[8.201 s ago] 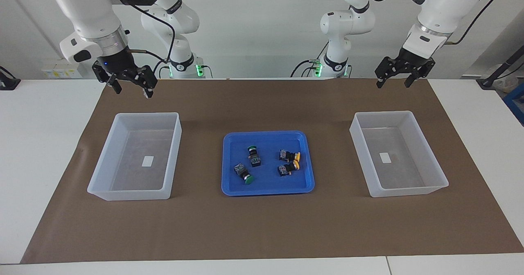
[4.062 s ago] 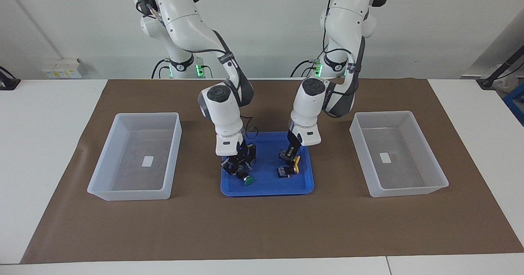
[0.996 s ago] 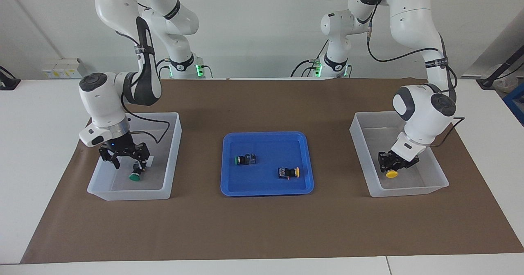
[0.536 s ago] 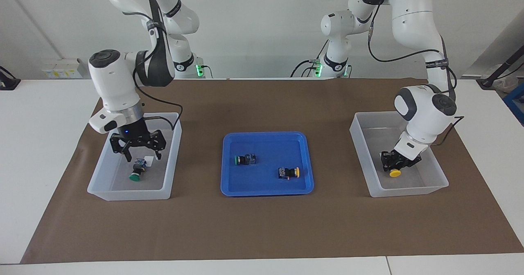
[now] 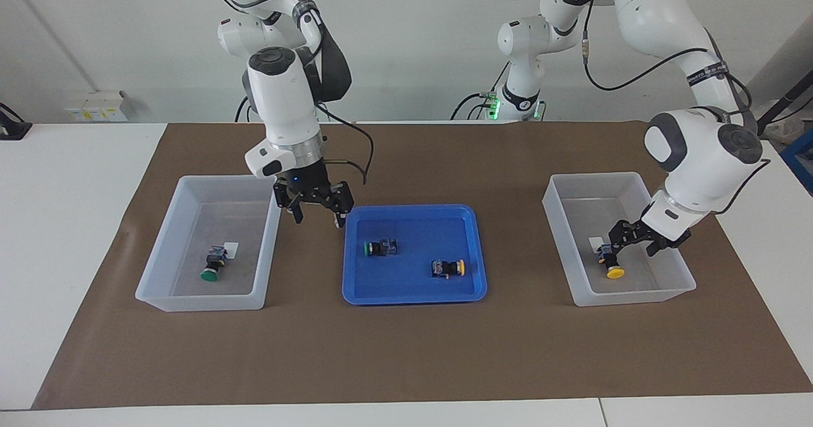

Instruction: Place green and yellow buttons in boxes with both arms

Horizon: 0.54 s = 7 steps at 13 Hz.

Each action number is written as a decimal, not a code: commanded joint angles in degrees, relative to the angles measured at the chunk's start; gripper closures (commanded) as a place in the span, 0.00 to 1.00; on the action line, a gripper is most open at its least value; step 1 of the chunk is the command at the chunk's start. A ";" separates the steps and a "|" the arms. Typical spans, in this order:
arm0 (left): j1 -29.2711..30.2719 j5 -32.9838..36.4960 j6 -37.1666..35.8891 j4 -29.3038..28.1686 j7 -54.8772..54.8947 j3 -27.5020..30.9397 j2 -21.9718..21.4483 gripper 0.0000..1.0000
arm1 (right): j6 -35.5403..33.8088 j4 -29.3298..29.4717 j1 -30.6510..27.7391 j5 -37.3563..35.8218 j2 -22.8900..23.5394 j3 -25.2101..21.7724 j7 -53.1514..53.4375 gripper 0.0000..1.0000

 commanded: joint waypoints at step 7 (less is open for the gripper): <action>-10.95 0.19 -18.36 10.32 -24.82 -0.20 -0.22 0.21 | -4.05 4.10 7.34 -5.11 5.96 -0.03 33.21 0.00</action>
